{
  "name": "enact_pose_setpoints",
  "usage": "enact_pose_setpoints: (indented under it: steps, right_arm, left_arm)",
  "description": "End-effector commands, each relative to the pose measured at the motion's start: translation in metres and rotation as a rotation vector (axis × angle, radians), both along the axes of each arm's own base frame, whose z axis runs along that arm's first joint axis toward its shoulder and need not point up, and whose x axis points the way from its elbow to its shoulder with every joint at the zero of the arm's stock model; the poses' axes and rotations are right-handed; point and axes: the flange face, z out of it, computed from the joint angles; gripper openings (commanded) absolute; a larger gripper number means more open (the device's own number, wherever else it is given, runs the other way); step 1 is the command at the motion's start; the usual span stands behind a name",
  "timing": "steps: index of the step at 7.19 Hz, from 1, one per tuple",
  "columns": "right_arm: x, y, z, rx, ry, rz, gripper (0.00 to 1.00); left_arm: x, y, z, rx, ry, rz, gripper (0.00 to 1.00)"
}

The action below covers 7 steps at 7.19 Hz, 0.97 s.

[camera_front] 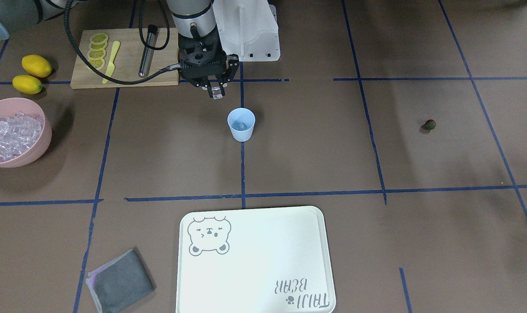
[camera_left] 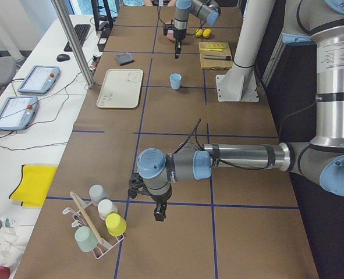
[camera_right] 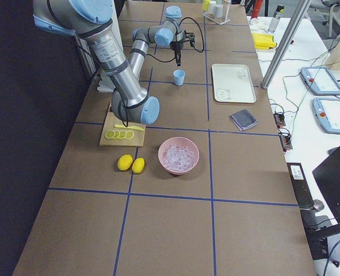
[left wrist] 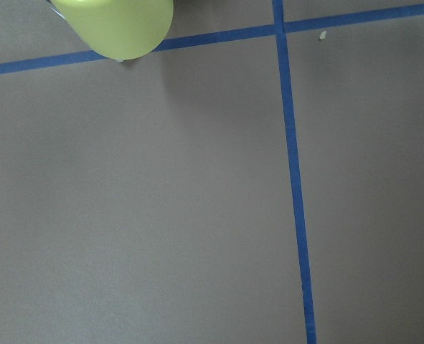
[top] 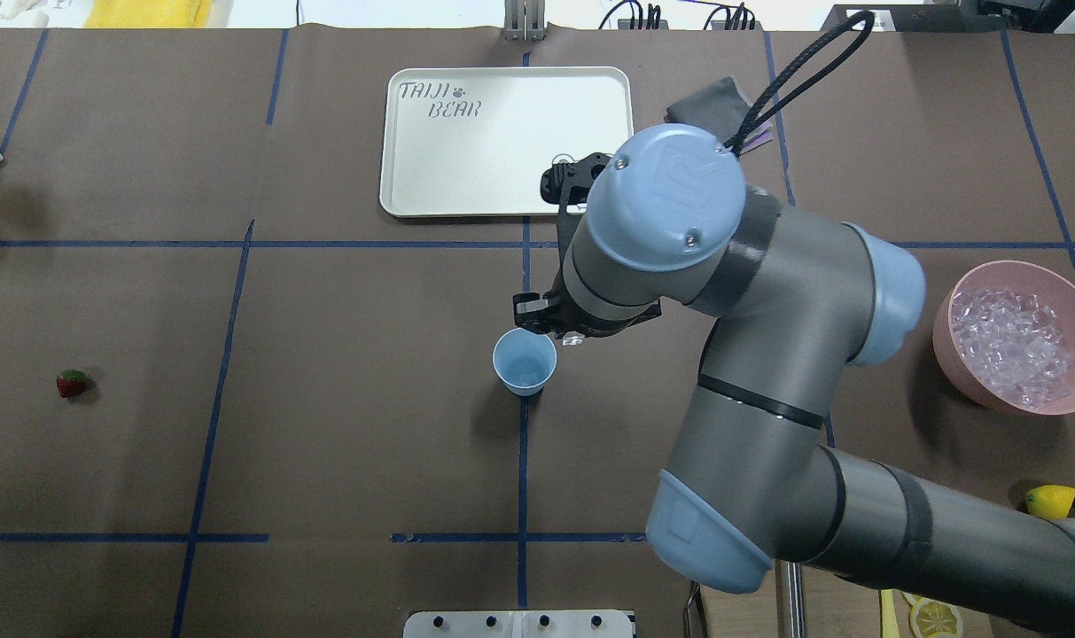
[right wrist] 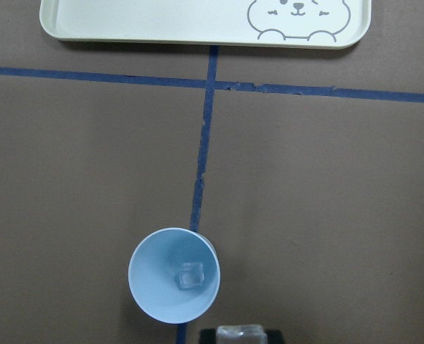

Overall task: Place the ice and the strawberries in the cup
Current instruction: 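Carry the ice cube over the light-blue cup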

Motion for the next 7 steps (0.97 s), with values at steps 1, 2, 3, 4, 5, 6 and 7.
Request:
enact_pose_setpoints:
  steps: [1, 2, 3, 4, 5, 6, 7]
  right_arm:
    - [-0.056, 0.002, 0.009, -0.001, 0.048, 0.02, 0.0]
    - [-0.082, 0.002, 0.021, 0.006, 0.045, 0.026, 0.01]
    - [-0.09, 0.001, 0.026, 0.008, 0.048, 0.033, 0.01]
    - [-0.094, 0.0, 0.03, 0.007, 0.057, 0.032, 0.01]
    - [-0.094, 0.0, 0.029, 0.007, 0.055, 0.032, 0.02]
    - [-0.093, 0.0, 0.029, 0.016, 0.055, 0.023, 0.24]
    - [-0.092, 0.0, 0.028, 0.013, 0.051, 0.026, 0.99]
  left_arm:
    - [0.0, 0.0, 0.001, -0.002, 0.0, 0.0, 1.0]
    - [0.0, 0.0, 0.002, -0.003, 0.0, 0.0, 1.0]
    - [0.0, 0.0, 0.002, -0.005, 0.0, 0.0, 1.0]
    - [0.0, 0.001, 0.003, -0.006, 0.0, 0.0, 1.0]
    - [0.0, 0.0, 0.003, -0.006, 0.0, 0.0, 1.0]
    - [0.0, 0.001, 0.004, -0.008, 0.0, 0.0, 1.0]
    - [0.0, 0.001, 0.005, -0.01, 0.0, 0.0, 1.0]
